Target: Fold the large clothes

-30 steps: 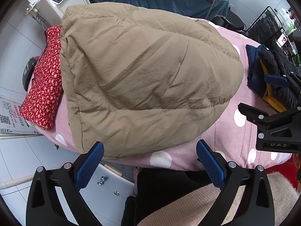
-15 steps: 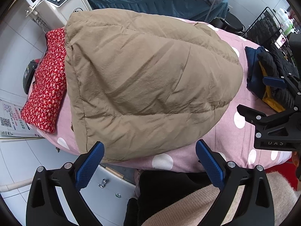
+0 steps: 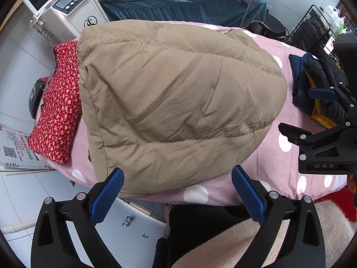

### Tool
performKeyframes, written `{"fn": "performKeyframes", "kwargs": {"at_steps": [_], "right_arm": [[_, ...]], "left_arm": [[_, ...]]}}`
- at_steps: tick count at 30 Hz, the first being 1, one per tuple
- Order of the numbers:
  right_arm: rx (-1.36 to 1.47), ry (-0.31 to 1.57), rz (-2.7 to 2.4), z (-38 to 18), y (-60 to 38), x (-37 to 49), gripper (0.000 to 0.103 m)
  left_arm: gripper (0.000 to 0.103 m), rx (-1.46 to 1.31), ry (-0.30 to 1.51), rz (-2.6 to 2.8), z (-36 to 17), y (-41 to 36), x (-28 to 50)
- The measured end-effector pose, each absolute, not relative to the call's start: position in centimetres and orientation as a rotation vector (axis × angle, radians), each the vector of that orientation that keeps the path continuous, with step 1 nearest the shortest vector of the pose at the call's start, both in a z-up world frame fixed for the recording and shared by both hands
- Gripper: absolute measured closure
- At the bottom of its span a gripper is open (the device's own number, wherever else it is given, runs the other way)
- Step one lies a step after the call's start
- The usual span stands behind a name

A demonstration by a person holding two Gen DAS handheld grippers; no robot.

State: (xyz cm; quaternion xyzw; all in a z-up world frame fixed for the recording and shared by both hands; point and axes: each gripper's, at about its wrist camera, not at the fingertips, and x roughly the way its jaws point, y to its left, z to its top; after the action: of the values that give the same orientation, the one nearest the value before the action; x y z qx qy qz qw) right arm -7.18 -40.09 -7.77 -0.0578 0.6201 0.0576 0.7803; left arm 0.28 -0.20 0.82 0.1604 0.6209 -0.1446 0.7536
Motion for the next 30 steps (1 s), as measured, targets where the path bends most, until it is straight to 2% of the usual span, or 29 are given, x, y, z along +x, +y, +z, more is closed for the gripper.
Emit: {"fn": "performKeyframes", "kwargs": {"at_steps": [7, 11, 15, 20, 22, 24, 28, 30], "right_arm": [[-0.085, 1.317, 0.154, -6.5, -41.1, -5.3, 0.006], [-0.043, 1.295, 0.157, -5.5, -42.1, -3.0, 0.006], [-0.009, 1.234, 0.147, -3.5, -42.7, -0.9, 0.006], [0.041, 1.189, 0.12, -1.9, -42.9, 0.1, 0.006], [0.069, 1.192, 0.107, -1.7, -43.2, -0.3, 0.006], [0.08, 1.194, 0.087, -1.6, -43.7, -1.0, 0.006], [0.114, 1.201, -0.018, -2.1, -46.4, -3.4, 0.006], [0.183, 1.216, -0.081, -2.8, -48.7, -4.7, 0.006]], "left_arm": [[0.008, 0.242, 1.277, -0.335, 4.5, 1.8, 1.9], [0.007, 0.112, 1.211, -0.26, 6.8, 6.0, 6.2], [0.007, -0.032, 1.225, -0.277, 6.6, 8.6, 11.5], [0.007, -0.116, 1.343, -0.524, 3.2, 6.1, 17.6], [0.009, -0.133, 1.439, -0.538, 0.2, 4.4, 19.9], [0.025, -0.034, 1.494, -0.521, -2.1, 2.3, 20.7], [0.028, 0.149, 1.44, -0.589, -2.7, -1.7, 19.0], [0.037, 0.222, 1.414, -0.601, -2.6, -2.9, 17.5]]}}
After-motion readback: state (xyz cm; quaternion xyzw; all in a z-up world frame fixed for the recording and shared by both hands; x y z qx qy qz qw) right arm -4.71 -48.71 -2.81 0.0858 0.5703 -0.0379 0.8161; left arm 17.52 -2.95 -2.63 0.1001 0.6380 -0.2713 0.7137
